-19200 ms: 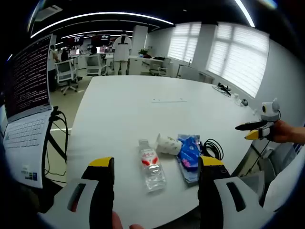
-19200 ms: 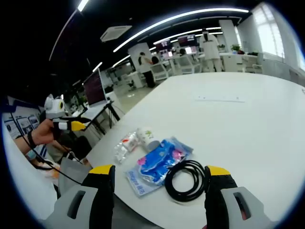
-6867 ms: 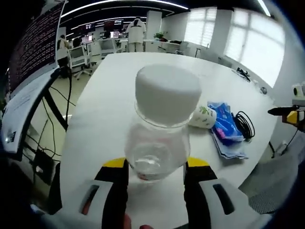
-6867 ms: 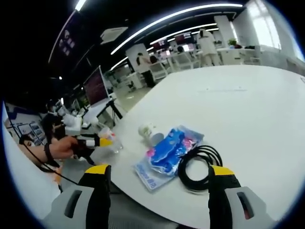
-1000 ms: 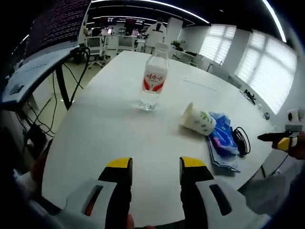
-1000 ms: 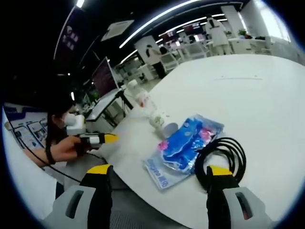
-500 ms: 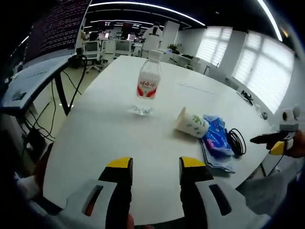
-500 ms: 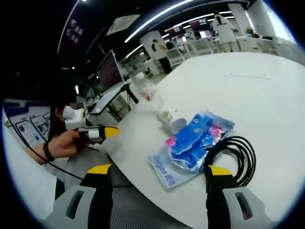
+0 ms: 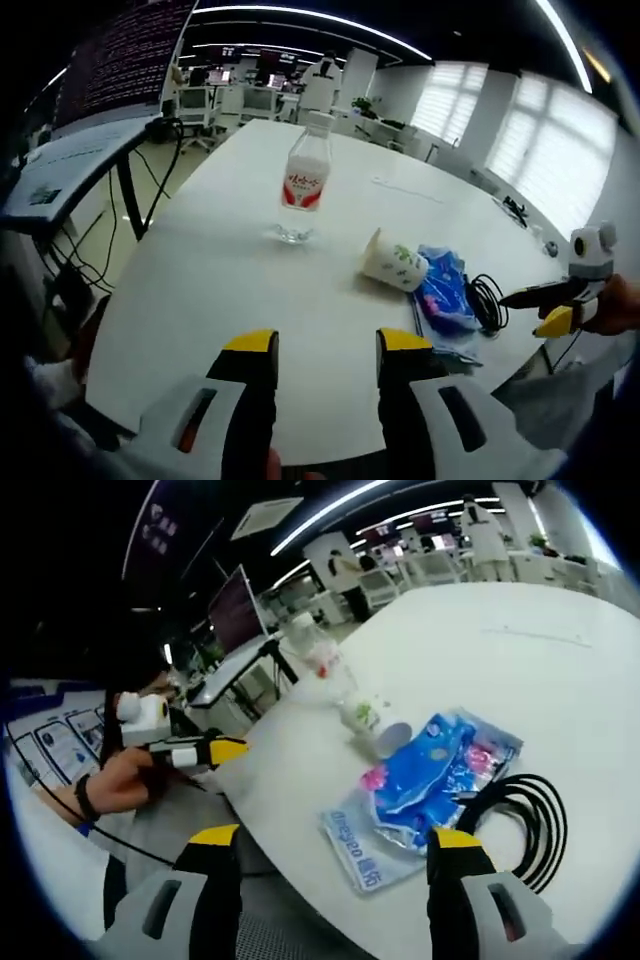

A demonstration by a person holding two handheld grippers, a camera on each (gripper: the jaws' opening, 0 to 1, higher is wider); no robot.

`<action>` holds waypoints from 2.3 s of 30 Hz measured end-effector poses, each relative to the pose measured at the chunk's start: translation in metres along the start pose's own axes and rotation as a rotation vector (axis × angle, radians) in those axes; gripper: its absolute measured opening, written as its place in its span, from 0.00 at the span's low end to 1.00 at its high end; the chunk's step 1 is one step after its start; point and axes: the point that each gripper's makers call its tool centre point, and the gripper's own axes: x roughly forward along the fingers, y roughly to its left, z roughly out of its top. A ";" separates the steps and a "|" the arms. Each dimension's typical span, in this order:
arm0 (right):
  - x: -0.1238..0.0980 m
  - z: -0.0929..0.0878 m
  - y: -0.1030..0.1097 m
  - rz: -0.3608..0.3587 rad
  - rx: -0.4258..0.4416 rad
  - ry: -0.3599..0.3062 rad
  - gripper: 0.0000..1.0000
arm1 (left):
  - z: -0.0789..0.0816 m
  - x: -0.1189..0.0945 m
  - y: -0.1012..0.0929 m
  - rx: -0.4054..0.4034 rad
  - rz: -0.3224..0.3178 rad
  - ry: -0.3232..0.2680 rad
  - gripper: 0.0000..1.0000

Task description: Arrange the tabletop items into an orderly group along one side of the table until the central work area is clear of visible clutter.

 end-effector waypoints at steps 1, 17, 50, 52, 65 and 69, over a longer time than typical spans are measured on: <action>0.003 0.001 -0.002 0.001 -0.002 0.002 0.75 | 0.000 0.000 0.001 -0.001 -0.001 -0.001 0.38; 0.050 0.038 -0.025 -0.051 -0.090 0.056 0.72 | 0.006 -0.003 -0.005 -0.014 0.000 -0.031 0.38; 0.117 0.063 -0.041 -0.131 -0.293 0.259 0.62 | 0.012 -0.006 0.000 -0.030 0.004 -0.046 0.37; 0.118 0.055 -0.047 -0.158 -0.393 0.334 0.59 | 0.012 -0.005 -0.001 -0.030 0.003 -0.044 0.38; 0.142 0.060 -0.044 -0.154 -0.521 0.377 0.41 | 0.008 -0.003 0.001 -0.034 -0.003 -0.034 0.38; 0.142 0.062 -0.045 -0.161 -0.526 0.366 0.39 | 0.008 -0.004 0.003 -0.035 -0.004 -0.033 0.38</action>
